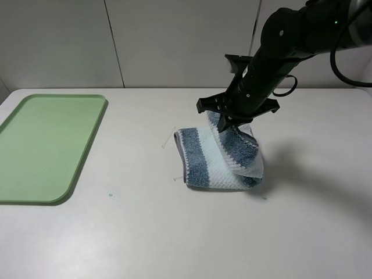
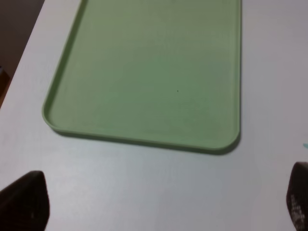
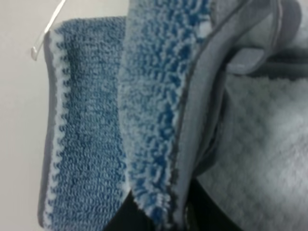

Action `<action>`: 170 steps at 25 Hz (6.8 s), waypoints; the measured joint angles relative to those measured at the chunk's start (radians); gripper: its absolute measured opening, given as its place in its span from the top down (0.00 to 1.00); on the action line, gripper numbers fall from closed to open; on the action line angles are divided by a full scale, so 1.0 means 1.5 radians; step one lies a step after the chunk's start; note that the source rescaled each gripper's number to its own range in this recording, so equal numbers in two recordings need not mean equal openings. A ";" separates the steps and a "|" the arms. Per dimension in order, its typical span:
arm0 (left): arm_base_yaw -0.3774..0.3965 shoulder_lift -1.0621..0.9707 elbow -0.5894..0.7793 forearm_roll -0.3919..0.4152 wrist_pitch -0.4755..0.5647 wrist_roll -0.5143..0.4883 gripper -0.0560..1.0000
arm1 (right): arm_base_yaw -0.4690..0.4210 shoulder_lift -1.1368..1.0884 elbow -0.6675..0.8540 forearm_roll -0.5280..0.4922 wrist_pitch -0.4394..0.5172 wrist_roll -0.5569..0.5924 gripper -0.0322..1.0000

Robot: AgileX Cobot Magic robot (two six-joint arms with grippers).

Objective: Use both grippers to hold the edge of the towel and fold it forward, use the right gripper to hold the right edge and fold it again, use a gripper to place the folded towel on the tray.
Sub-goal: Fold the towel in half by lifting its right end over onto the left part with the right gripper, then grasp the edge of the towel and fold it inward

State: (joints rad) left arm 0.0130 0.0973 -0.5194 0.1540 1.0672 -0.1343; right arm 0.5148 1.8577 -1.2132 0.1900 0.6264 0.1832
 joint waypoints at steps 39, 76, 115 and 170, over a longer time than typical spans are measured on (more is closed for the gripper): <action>0.000 0.000 0.000 0.000 0.000 0.000 0.01 | 0.007 0.000 0.001 0.059 -0.032 -0.031 0.13; 0.000 0.000 0.000 0.000 0.000 0.000 0.01 | 0.007 0.000 0.001 0.038 -0.035 -0.035 0.00; 0.000 0.000 0.000 0.000 0.000 0.000 0.01 | 0.007 -0.224 0.078 -0.066 0.165 -0.102 0.00; 0.000 0.000 0.000 0.000 0.000 0.000 0.01 | -0.316 -1.243 0.477 -0.101 0.257 -0.122 0.00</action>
State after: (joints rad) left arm 0.0130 0.0973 -0.5194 0.1540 1.0672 -0.1343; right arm 0.0405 -0.0065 -0.4970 0.0386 1.0113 0.0000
